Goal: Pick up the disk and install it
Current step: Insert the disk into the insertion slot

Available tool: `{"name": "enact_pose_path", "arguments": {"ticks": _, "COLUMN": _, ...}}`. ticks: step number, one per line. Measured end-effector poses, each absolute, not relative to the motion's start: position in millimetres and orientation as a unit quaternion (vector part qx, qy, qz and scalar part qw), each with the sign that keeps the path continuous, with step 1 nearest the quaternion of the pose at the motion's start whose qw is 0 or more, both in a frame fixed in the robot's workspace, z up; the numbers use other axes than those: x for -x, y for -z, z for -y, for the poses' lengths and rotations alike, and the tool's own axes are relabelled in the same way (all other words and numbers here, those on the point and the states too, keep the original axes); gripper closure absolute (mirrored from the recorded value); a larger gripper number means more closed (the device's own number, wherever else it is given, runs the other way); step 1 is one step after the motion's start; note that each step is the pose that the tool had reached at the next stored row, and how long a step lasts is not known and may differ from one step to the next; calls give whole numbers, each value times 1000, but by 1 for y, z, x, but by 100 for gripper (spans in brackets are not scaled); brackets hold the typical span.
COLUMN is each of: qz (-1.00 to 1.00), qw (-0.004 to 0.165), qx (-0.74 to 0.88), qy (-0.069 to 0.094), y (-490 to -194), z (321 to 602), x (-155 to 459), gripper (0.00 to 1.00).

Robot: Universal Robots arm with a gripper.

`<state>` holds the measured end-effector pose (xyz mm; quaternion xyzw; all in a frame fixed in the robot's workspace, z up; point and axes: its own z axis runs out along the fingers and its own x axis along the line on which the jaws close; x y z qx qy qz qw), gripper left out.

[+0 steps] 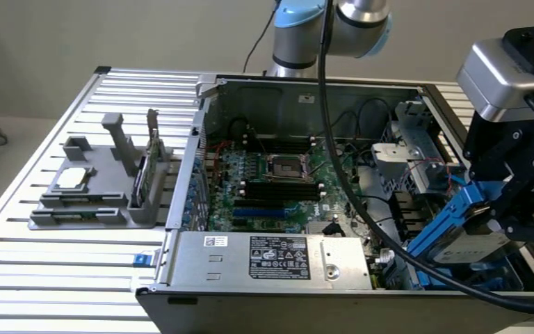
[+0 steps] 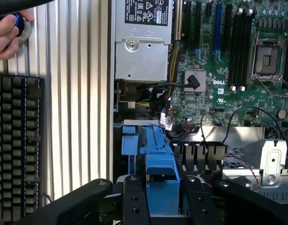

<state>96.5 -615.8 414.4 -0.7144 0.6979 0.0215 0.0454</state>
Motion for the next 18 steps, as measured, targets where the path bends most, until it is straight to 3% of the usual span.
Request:
{"name": "enact_pose_path", "arguments": {"ticks": 3, "qz": -697, "qw": 46, "qx": 715, "qy": -22, "y": -414, "z": 616, "x": -97, "gripper": 60}}
{"name": "enact_pose_path", "arguments": {"ticks": 4, "qz": -696, "qw": 46, "qx": 716, "qy": -23, "y": -414, "z": 616, "x": -97, "gripper": 53}}
{"name": "enact_pose_path", "arguments": {"ticks": 14, "qz": -694, "qw": 51, "qx": 718, "qy": -27, "y": -413, "z": 616, "x": -101, "gripper": 53}}
{"name": "enact_pose_path", "arguments": {"ticks": 15, "qz": -694, "qw": 51, "qx": 718, "qy": -27, "y": -413, "z": 616, "x": -101, "gripper": 55}}
{"name": "enact_pose_path", "arguments": {"ticks": 17, "qz": -694, "qw": 52, "qx": 718, "qy": -28, "y": -411, "z": 617, "x": -103, "gripper": 68}}
{"name": "enact_pose_path", "arguments": {"ticks": 18, "qz": -693, "qw": 53, "qx": 718, "qy": -28, "y": -411, "z": 617, "x": -104, "gripper": 68}}
